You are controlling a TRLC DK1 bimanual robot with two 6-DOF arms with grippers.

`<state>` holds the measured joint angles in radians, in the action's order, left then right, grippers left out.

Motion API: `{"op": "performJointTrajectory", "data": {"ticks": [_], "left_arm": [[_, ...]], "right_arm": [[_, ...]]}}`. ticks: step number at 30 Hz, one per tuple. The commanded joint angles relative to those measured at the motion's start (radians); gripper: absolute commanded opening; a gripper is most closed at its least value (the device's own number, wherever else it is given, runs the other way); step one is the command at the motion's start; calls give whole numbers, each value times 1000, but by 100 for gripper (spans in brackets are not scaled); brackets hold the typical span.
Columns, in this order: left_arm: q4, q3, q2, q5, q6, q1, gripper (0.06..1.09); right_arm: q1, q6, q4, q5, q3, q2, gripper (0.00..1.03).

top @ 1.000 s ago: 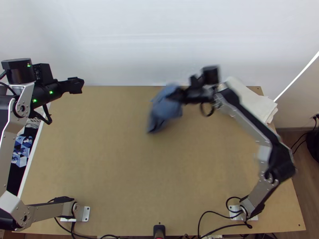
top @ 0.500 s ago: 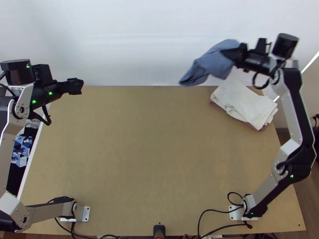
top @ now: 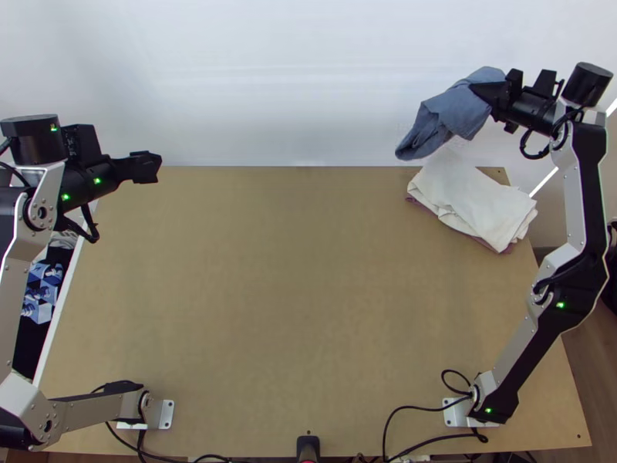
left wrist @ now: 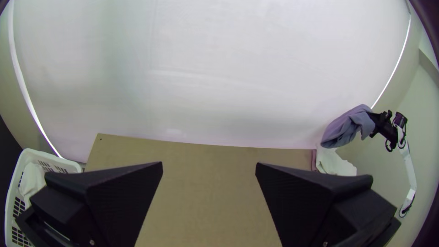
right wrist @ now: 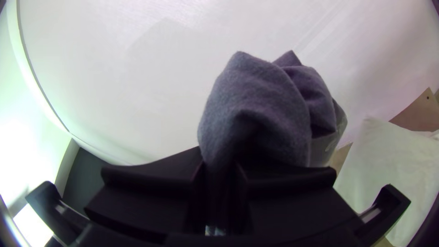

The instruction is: Fold the t-shirt

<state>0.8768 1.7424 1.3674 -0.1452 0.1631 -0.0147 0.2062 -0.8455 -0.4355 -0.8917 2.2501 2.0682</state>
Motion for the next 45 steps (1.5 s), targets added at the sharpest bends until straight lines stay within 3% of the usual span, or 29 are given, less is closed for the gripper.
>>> {"op": "performJointTrajectory", "data": {"ticks": [1,13,22,33,34,35,37,38,40,45], "left_arm": [[4,3,-21,-1,-10,5,104],[4,-1,-19,-1,-10,7,104],[-13,6,-10,-1,-4,-13,104],[-12,-3,-11,-2,-2,-13,104],[-10,-7,-13,-2,-2,-13,104],[-9,-7,-14,-4,-2,-13,104],[-7,-12,-16,-5,-2,-14,104],[-7,-12,-16,-5,-2,-13,104],[-7,-11,-19,-8,-2,-13,104],[-6,-11,-25,-10,-4,-10,104]], "right_arm": [[19,-20,7,-30,37,38,3],[84,75,-32,-35,-70,90,3],[150,287,-210,-33,-179,30,3],[220,525,-287,112,-483,-166,3],[226,534,-287,123,-511,-183,12],[236,546,-287,126,-538,-203,32],[252,580,-287,143,-593,-243,83],[266,606,-287,178,-620,-264,101],[294,652,-269,293,-661,-306,100],[361,658,-121,539,-747,-384,100]]}}
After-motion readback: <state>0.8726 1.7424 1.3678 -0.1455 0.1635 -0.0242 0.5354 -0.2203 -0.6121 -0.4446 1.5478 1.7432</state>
